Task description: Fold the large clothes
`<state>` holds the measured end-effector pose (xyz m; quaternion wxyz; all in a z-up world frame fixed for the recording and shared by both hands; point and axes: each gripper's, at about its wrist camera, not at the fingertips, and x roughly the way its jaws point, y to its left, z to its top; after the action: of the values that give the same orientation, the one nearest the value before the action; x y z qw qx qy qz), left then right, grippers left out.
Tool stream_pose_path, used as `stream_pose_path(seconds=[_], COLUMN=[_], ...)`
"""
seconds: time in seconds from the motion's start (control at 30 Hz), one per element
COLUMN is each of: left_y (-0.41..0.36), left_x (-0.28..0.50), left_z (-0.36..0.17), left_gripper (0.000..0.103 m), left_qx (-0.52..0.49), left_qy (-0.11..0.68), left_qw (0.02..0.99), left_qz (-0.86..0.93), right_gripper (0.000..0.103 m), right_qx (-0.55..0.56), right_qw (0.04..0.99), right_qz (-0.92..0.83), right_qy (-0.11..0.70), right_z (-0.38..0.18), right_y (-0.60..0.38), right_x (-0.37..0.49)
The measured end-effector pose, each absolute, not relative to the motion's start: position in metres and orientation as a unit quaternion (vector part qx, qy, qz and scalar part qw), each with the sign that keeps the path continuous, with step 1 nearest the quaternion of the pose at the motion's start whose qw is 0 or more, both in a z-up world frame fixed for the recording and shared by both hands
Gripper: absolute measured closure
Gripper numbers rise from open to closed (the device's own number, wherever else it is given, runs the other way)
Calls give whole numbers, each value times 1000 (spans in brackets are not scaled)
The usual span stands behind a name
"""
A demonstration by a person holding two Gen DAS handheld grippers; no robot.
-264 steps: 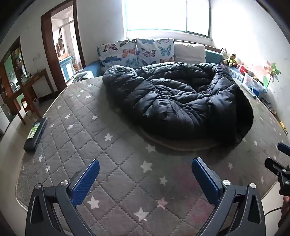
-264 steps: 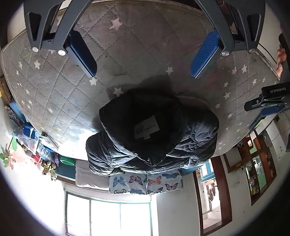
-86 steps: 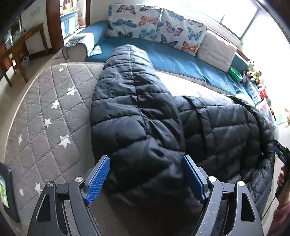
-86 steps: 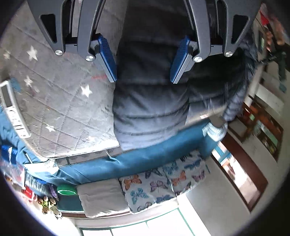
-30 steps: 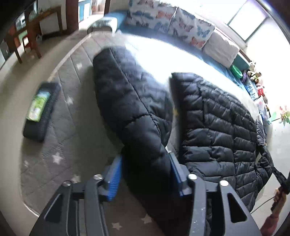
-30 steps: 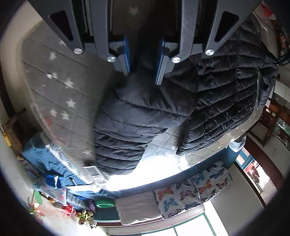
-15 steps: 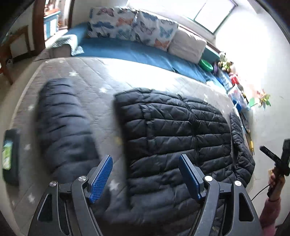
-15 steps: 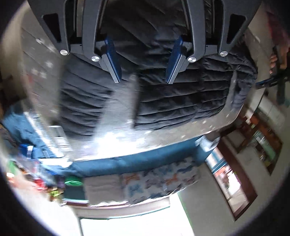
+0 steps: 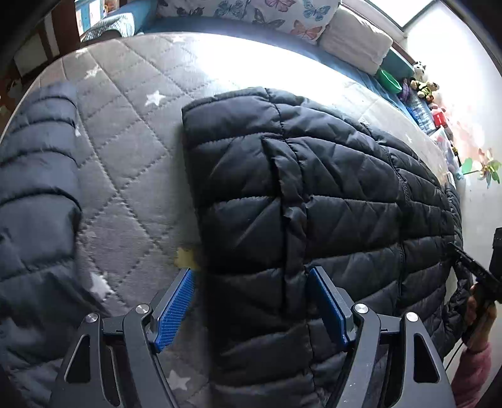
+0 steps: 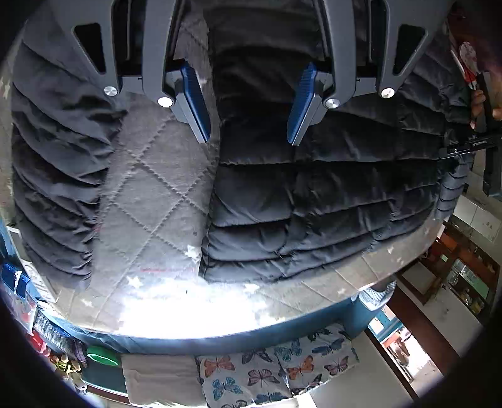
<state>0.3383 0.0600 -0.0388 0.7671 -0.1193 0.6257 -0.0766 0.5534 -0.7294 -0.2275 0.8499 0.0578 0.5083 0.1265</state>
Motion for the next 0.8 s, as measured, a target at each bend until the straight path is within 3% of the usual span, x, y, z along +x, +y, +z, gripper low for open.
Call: stream_pose_path(seconds=[0.1,0.2,0.43,0.47,0.5,0.6,0.8], left_y=[54,43,34,28,27,24,25], left_x=[340,338,333,334,333,327,335], left_z=[-44,-43,-34,-34,-30,-10,44], left_gripper=[25,33,66,68,73,79,81], left_qx=[-101,-63,-25,-21,-19,-8,-9], left_qy=[621,608,581,577,573,547,483], left_qw=[773,786,808,812,815,834,873], left_qz=[-87,-91,-91,-87,-83,-75,-65], right_gripper=[47,47,48,52,69,84,87], right_qx=[59,60,56,53,49,34,7], right_qw=[846,843,841,842,849,865,905], right_qz=[135,137,153,153,151,148,150], right_qy=[512,516,516,514,504,479,398], right_z=[-232,-237,-239,-238,-236,-220,-159], right_y=[-727,-726,-721,-721,-720,-711,-691], right_x=[556,560,568,568,565,561,554])
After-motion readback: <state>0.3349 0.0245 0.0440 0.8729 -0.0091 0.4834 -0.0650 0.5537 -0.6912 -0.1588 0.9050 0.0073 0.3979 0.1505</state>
